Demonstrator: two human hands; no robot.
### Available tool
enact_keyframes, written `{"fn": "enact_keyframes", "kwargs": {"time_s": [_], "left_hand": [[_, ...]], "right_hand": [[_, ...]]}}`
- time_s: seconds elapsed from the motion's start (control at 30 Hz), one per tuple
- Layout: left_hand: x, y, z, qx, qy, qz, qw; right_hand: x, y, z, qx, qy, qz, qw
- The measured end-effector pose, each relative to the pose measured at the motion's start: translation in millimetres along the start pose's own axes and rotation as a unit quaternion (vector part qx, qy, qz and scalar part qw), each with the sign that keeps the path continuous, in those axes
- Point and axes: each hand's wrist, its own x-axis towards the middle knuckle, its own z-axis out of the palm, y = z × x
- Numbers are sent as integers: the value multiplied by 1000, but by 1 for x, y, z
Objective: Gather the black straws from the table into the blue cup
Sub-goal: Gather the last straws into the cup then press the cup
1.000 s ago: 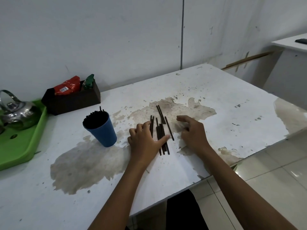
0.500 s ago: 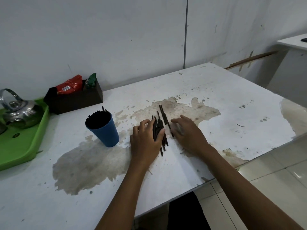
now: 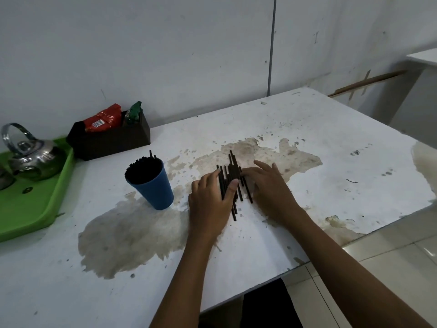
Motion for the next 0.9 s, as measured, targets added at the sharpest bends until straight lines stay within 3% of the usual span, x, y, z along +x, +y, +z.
{"fn": "enact_keyframes", "kwargs": {"time_s": [0.1,0.2,0.4,0.57,0.9], "left_hand": [[-7,-2,-6,-63,53,-48,995],[-11,-4,-7,-21,43,-51,998],[-7,0,-5,-10,33,-79,996],[-10,-3,-9,-33,6,-67,997],[-6,0,-5,-11,14,-84,996]], "right_hand": [[-4,2,0,16,41,-2,999],[-3,5,4,2,28,1,1000],[-6,4,0,67,92,-29,993],[-8,8,1,97,31,-18,995],[3,7,8,-1,-32,-15,999]]}}
